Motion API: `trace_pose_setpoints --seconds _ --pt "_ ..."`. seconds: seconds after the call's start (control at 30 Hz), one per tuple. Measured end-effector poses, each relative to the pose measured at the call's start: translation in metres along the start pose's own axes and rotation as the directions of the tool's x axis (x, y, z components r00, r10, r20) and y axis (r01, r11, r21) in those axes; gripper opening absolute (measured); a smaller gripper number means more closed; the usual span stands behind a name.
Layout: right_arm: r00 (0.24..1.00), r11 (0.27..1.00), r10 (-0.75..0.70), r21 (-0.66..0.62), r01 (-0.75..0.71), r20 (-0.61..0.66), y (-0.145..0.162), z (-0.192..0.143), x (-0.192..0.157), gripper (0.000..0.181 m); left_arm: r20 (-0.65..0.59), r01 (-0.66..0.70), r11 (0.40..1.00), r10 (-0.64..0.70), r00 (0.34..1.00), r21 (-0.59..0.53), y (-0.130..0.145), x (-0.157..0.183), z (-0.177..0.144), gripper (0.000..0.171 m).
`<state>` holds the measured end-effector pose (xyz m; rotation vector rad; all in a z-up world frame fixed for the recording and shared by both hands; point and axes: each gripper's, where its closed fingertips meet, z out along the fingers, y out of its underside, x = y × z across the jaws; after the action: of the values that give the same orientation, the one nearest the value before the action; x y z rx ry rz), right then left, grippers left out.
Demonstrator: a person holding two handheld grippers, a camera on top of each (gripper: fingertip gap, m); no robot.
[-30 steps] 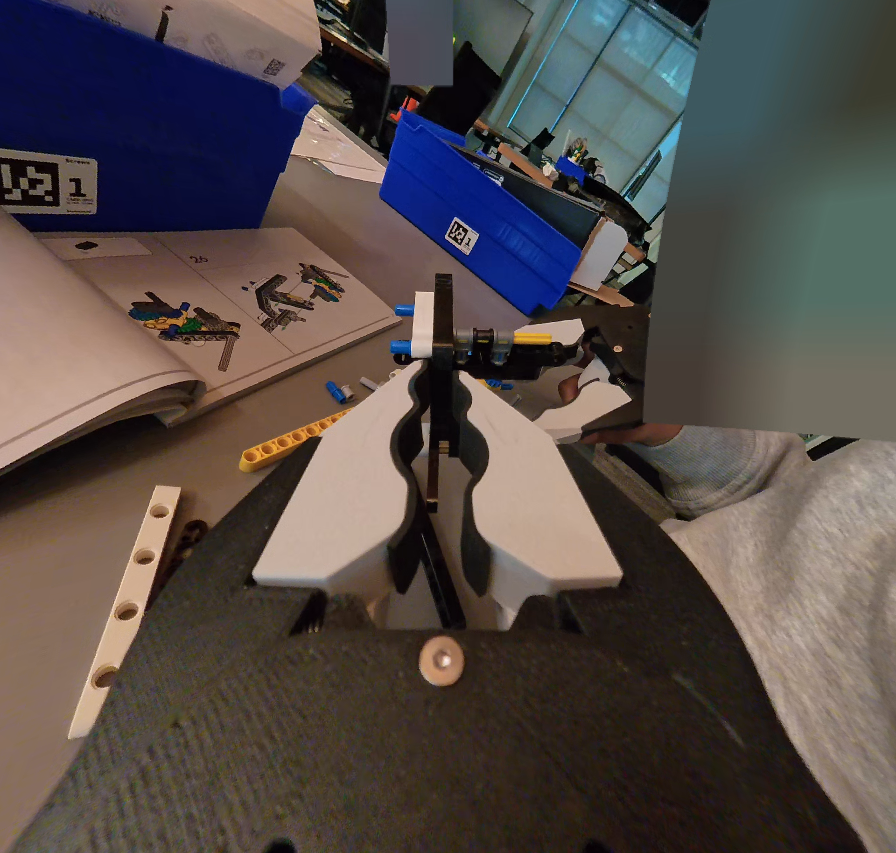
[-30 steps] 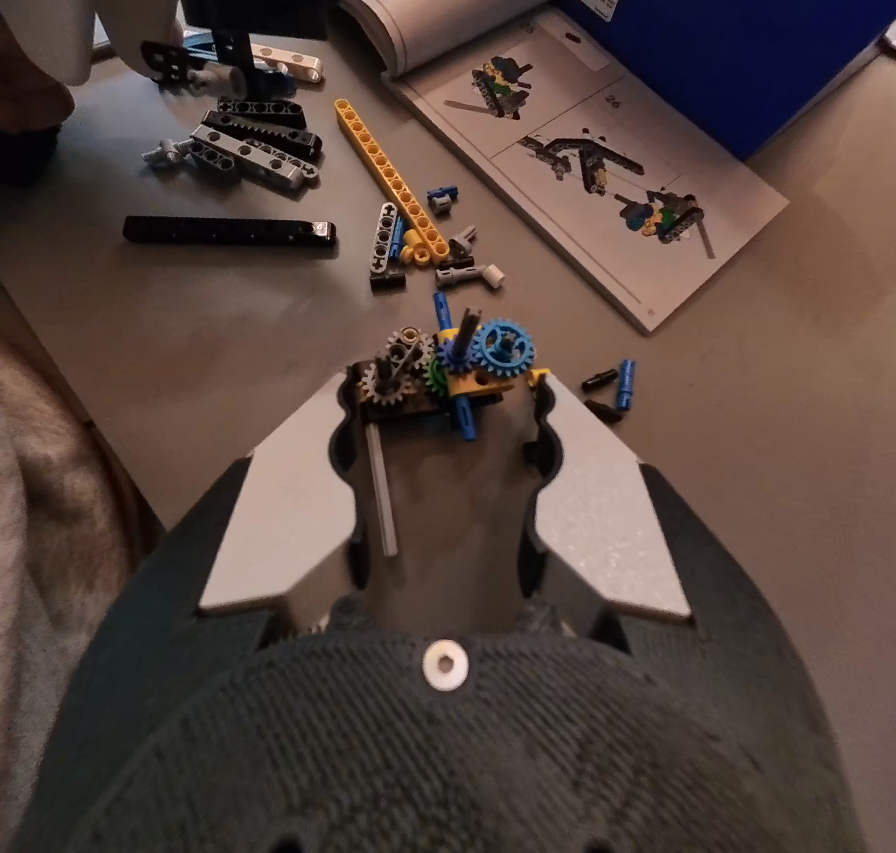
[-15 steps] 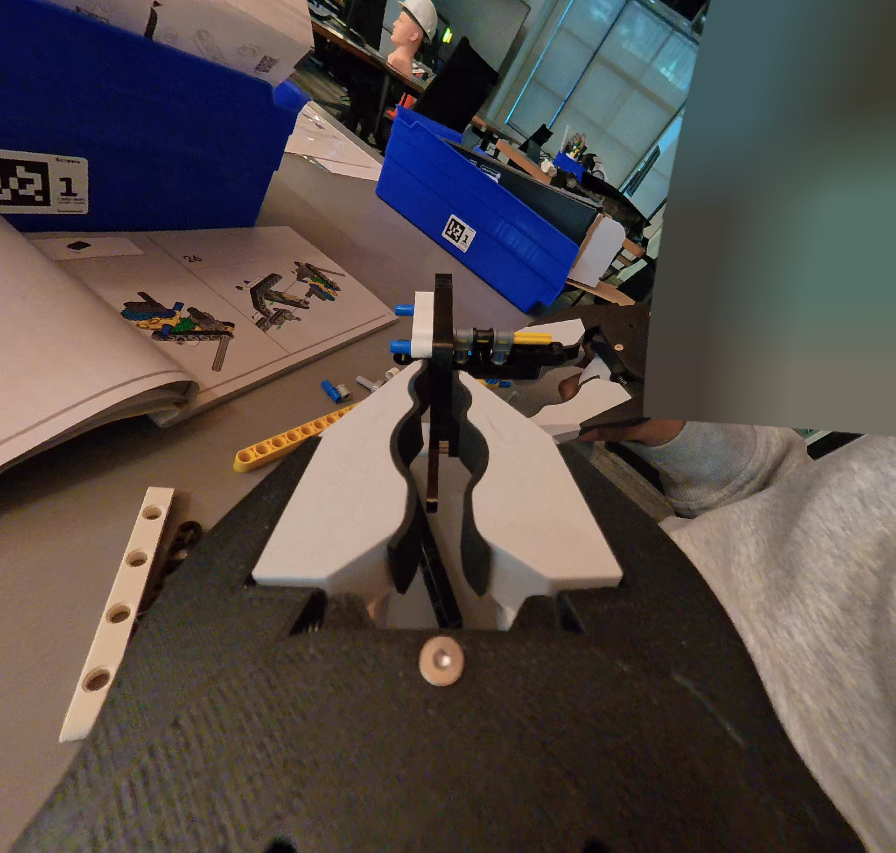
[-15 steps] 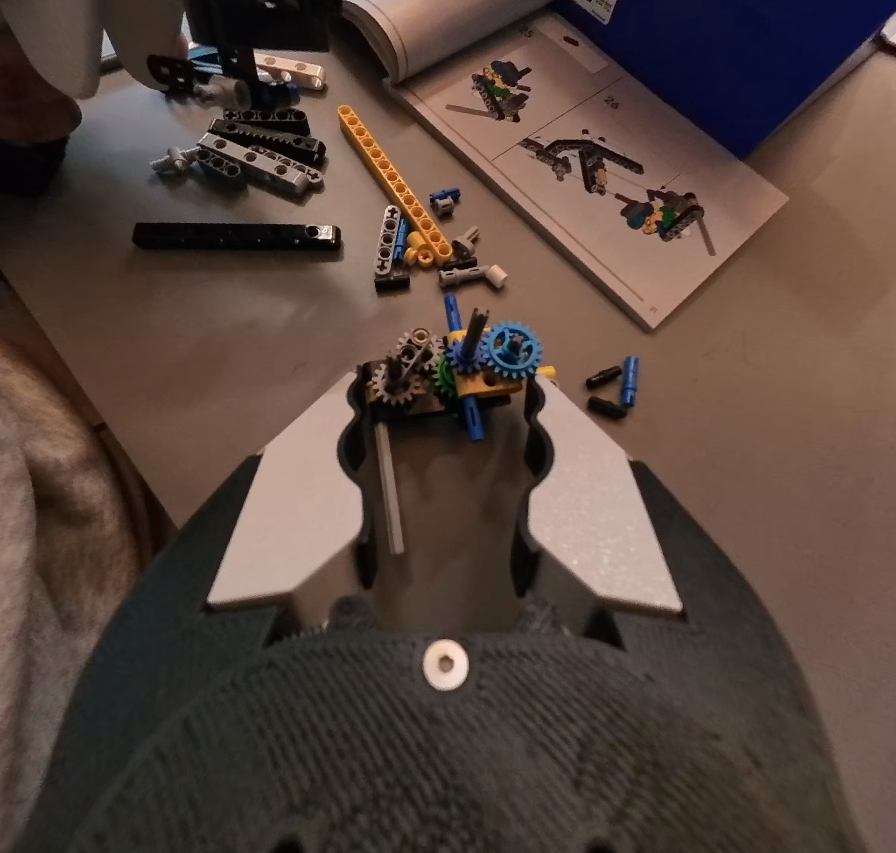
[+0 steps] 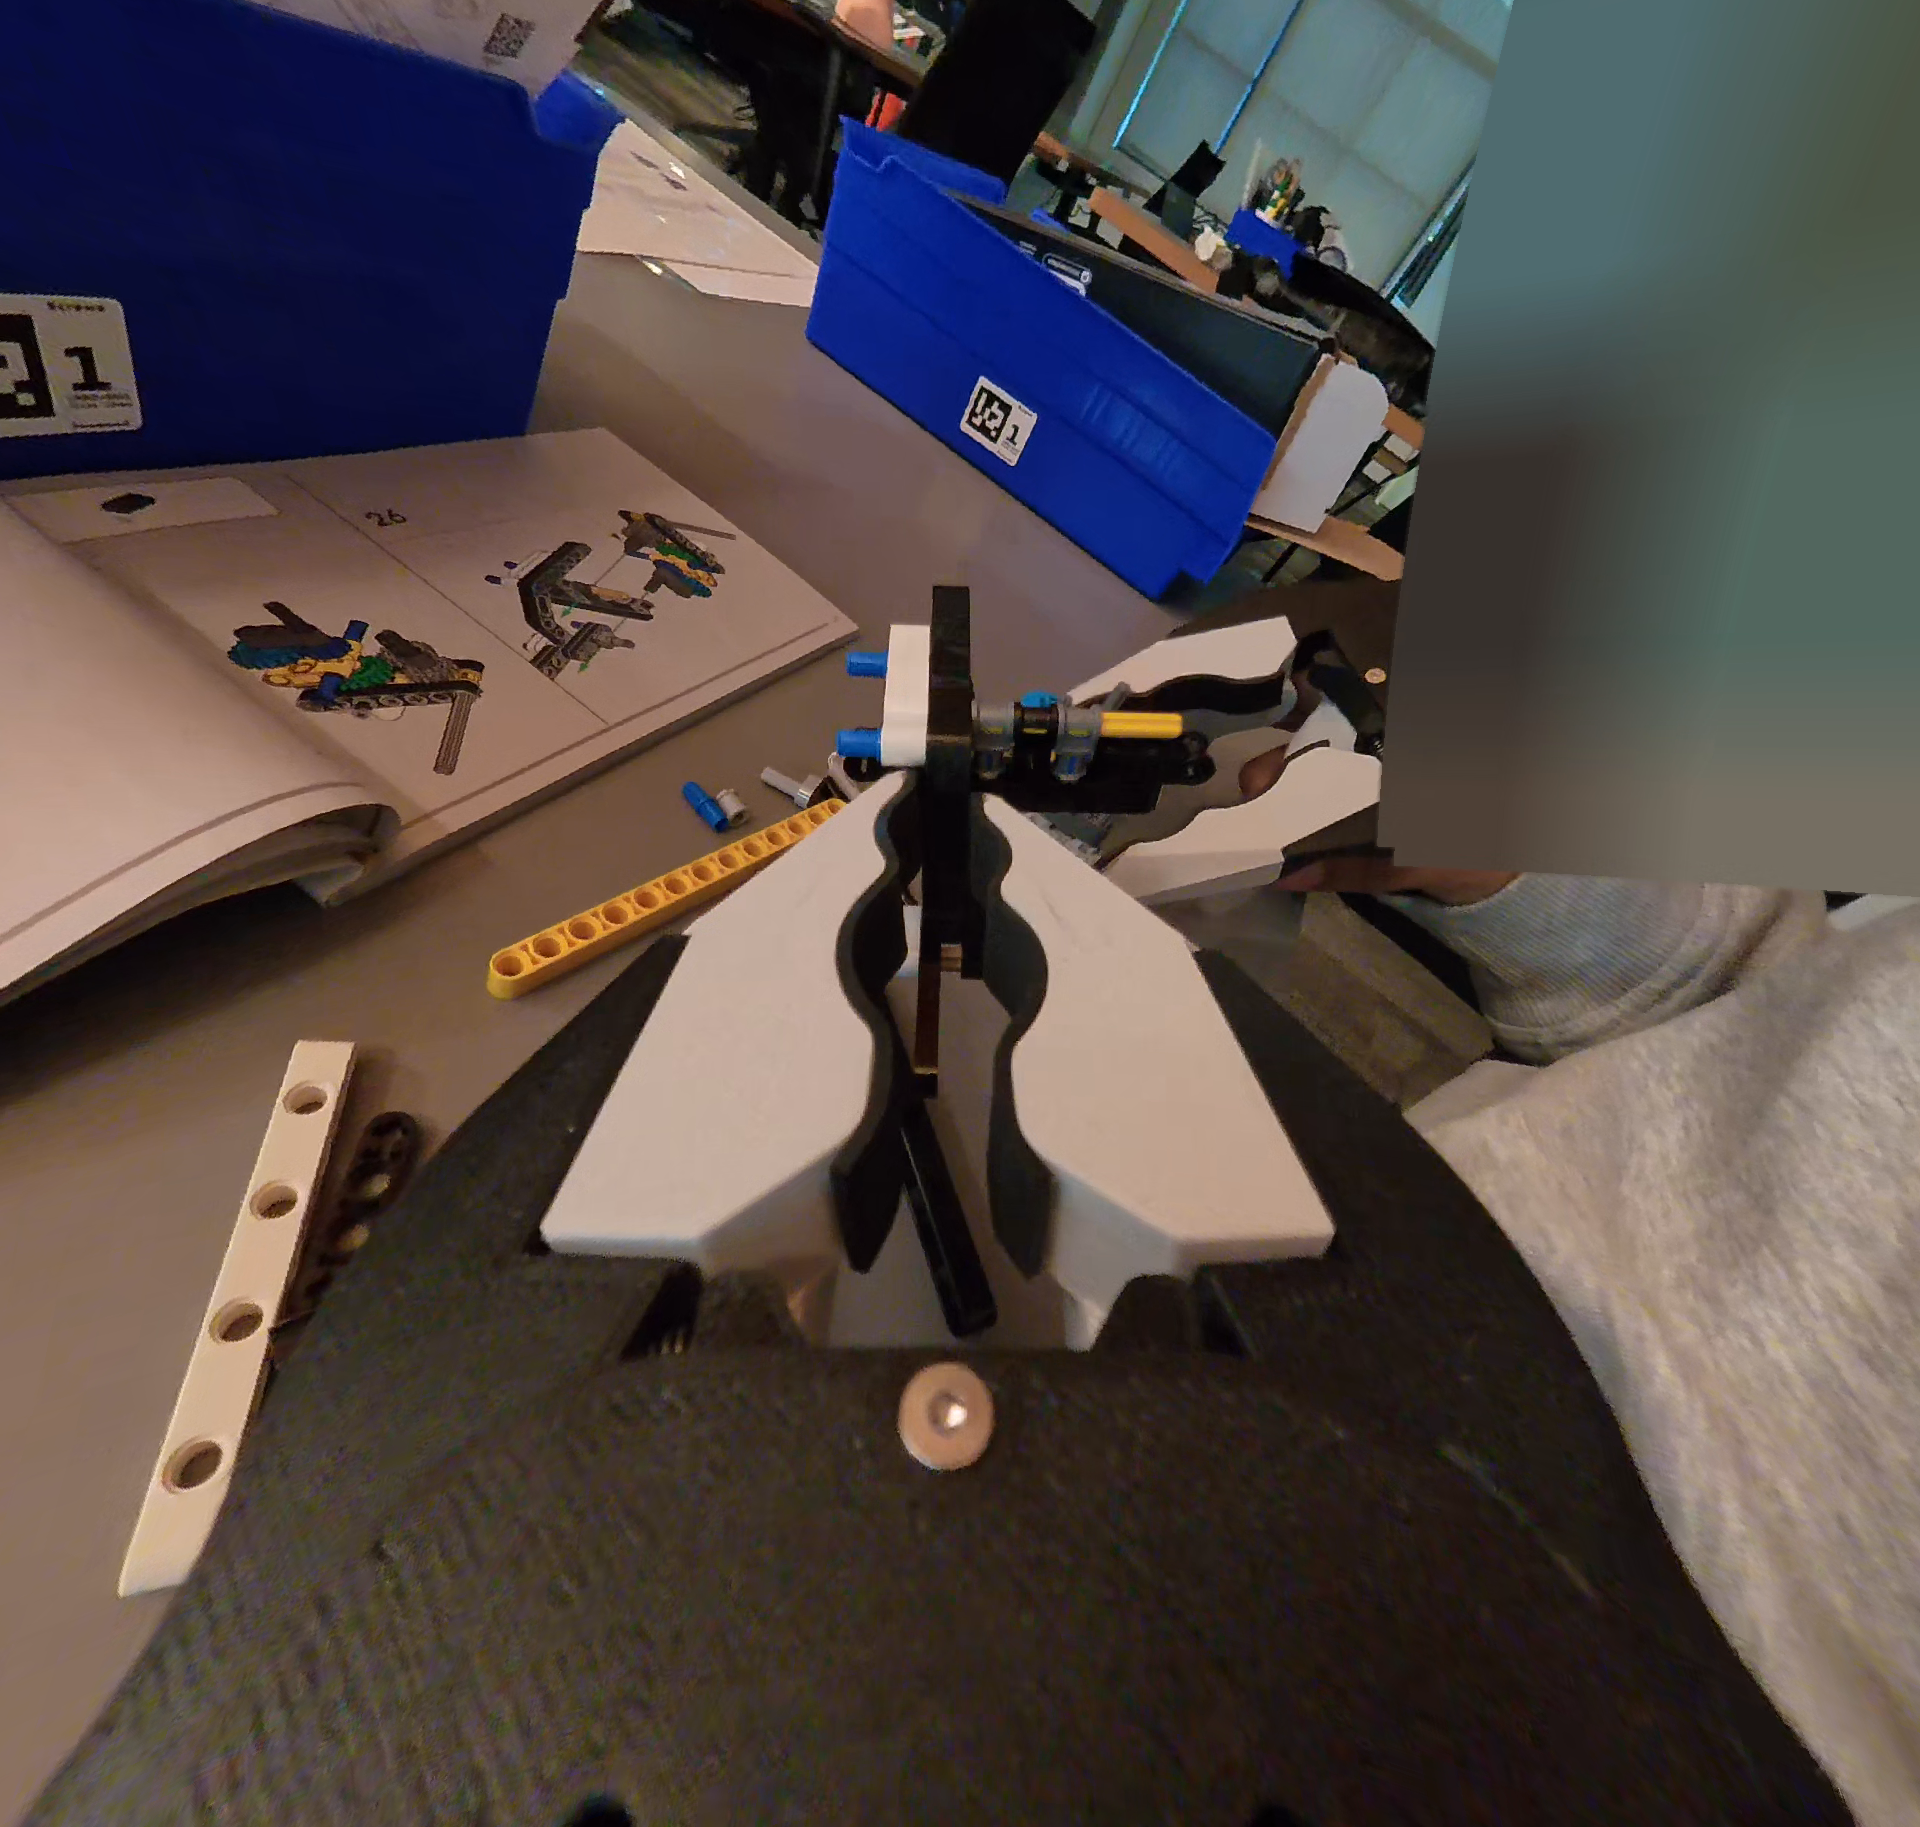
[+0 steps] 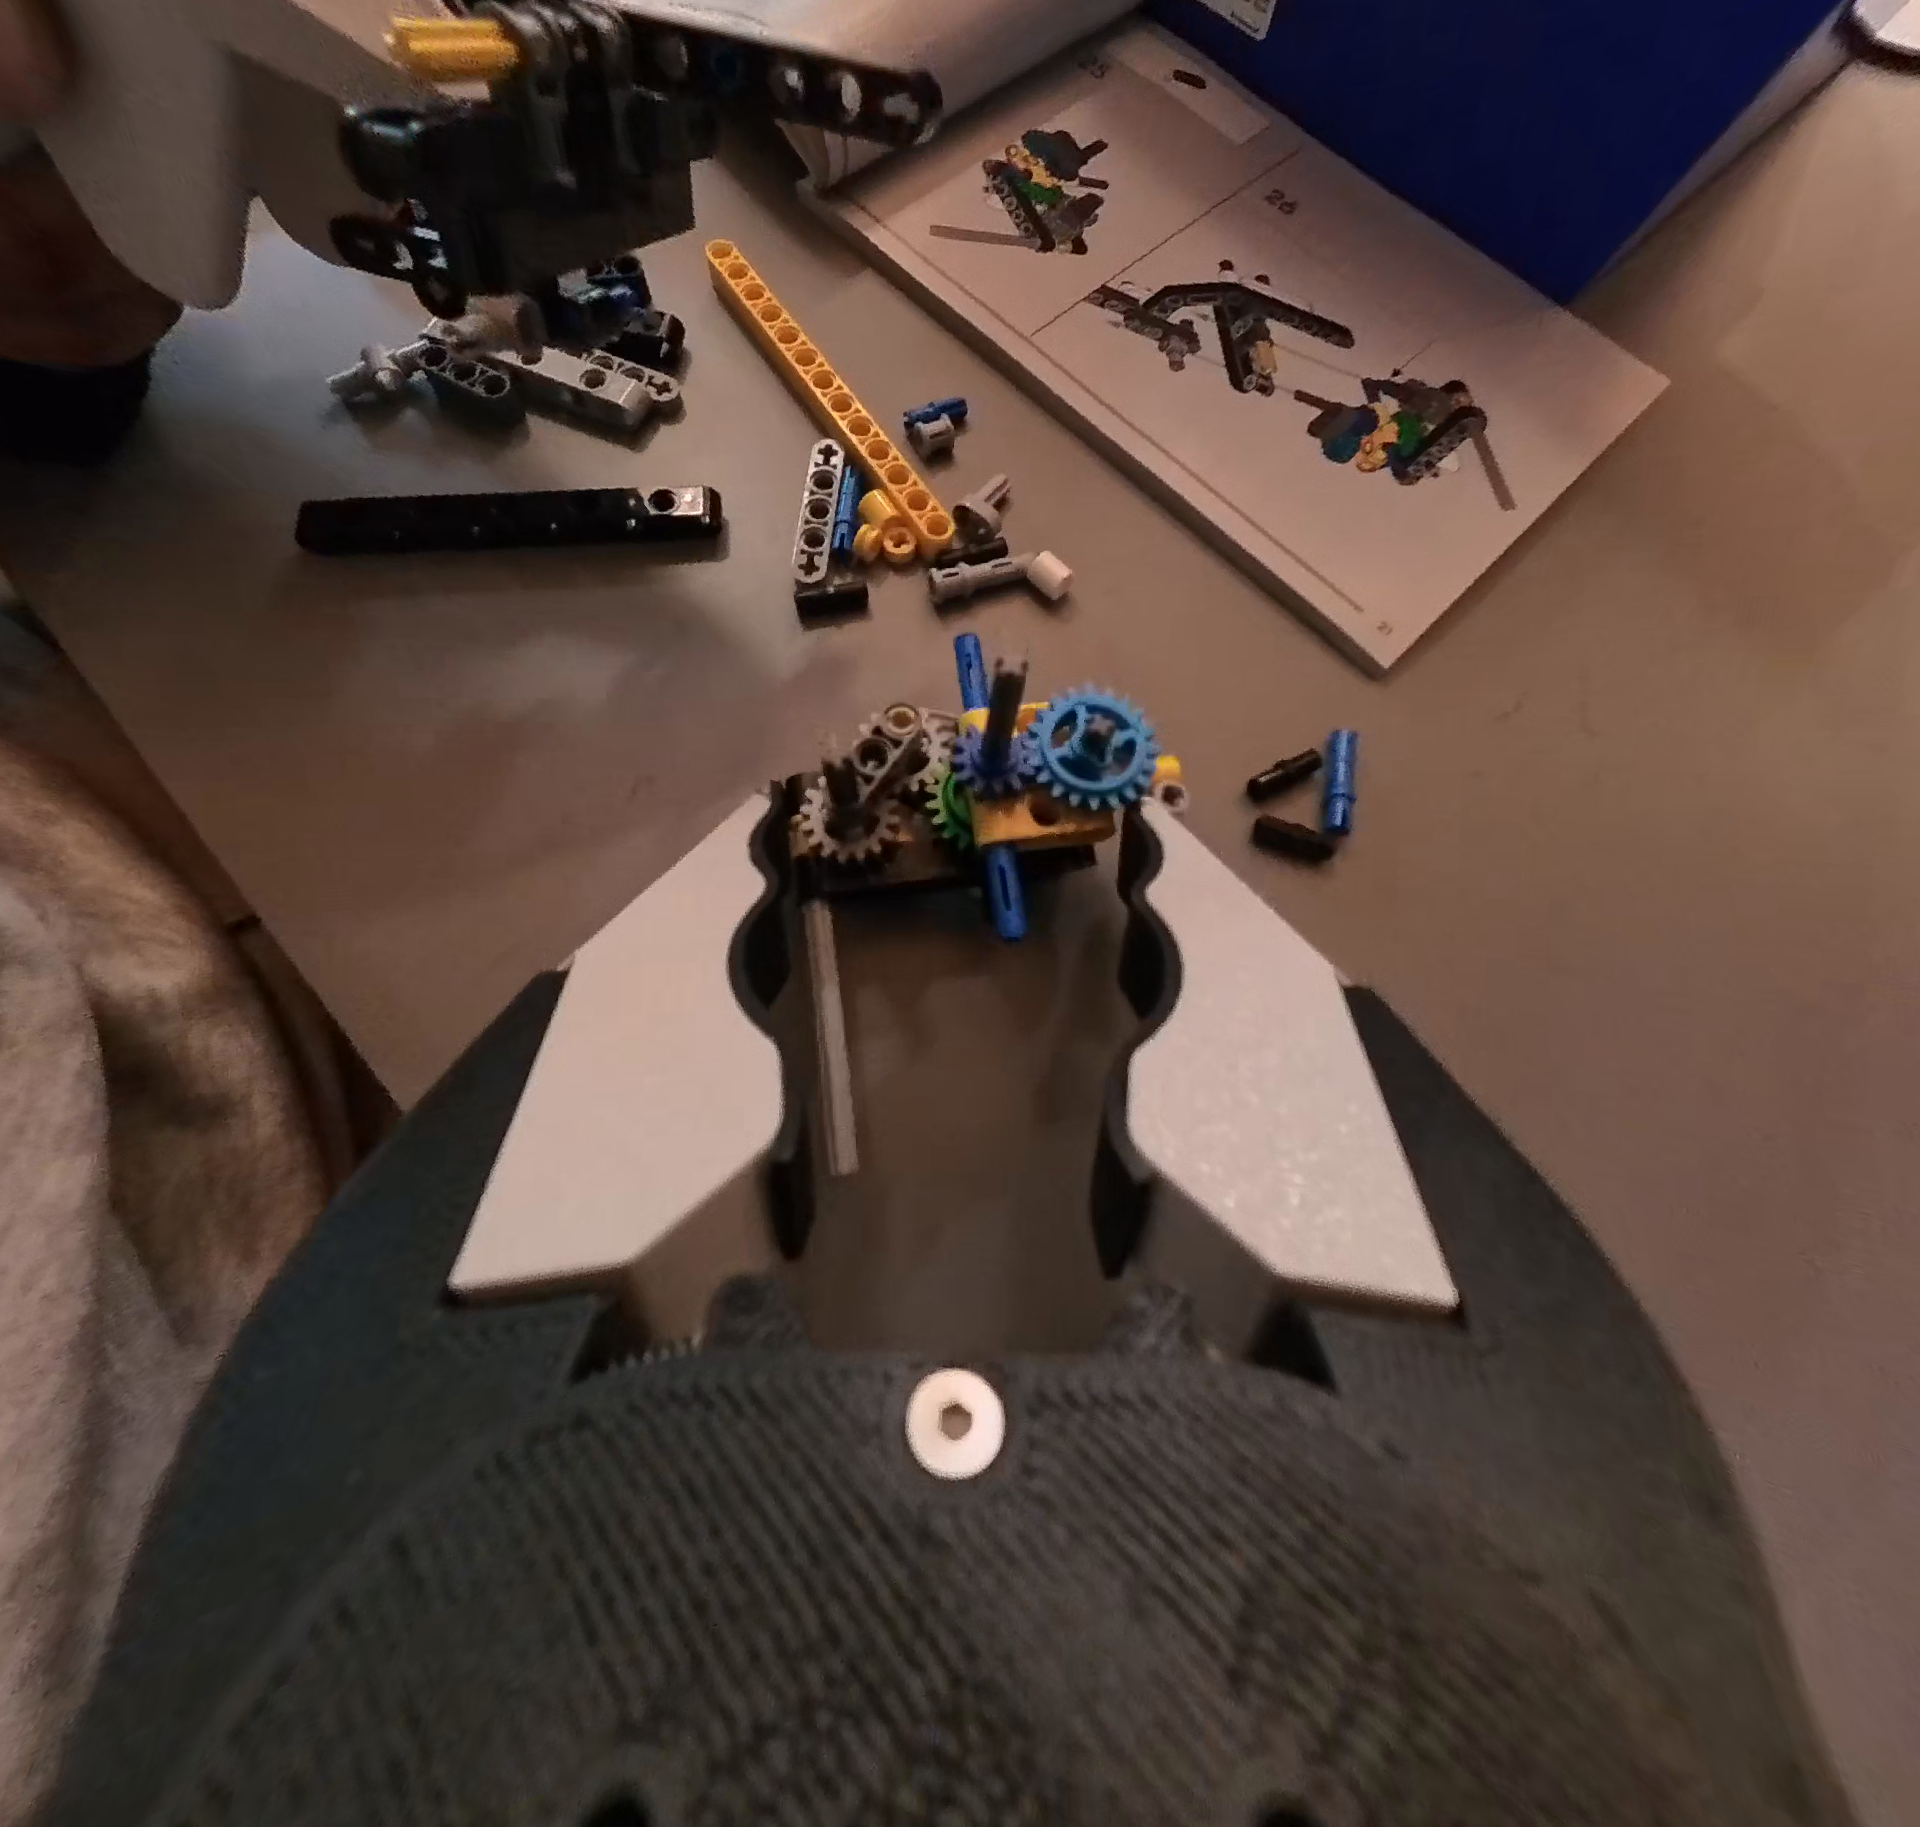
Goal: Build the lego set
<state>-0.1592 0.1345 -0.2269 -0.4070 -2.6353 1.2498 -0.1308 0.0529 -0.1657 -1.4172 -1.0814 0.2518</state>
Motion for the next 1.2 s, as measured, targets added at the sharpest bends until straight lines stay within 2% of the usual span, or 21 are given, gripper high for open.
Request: trace_pose_setpoints --seconds 0.43,0.63,0.93,1.2 --pt "0.976 0.984 0.171 -0.024 -0.175 -0.133 0.011 -0.016 0.002 0.068 -0.005 -0.001 1.0 0.001 1.0 -0.007 0.001 0.002 0.001 0.005" --pt "0.98 0.982 0.177 -0.048 -0.181 -0.087 0.016 -0.019 -0.012 0.069 -0.009 -0.003 1.0 0.003 1.0 -0.009 0.002 0.004 0.001 0.005" --pt "0.983 0.984 0.176 -0.04 -0.174 0.045 0.006 -0.027 -0.033 0.068 -0.008 -0.003 1.0 0.003 1.0 -0.01 0.002 0.004 0.001 0.005" --pt "0.989 0.988 0.15 0.036 -0.149 -0.015 -0.003 -0.048 0.004 0.067 -0.012 0.004 1.0 -0.004 1.0 -0.009 0.002 0.003 0.001 0.005"
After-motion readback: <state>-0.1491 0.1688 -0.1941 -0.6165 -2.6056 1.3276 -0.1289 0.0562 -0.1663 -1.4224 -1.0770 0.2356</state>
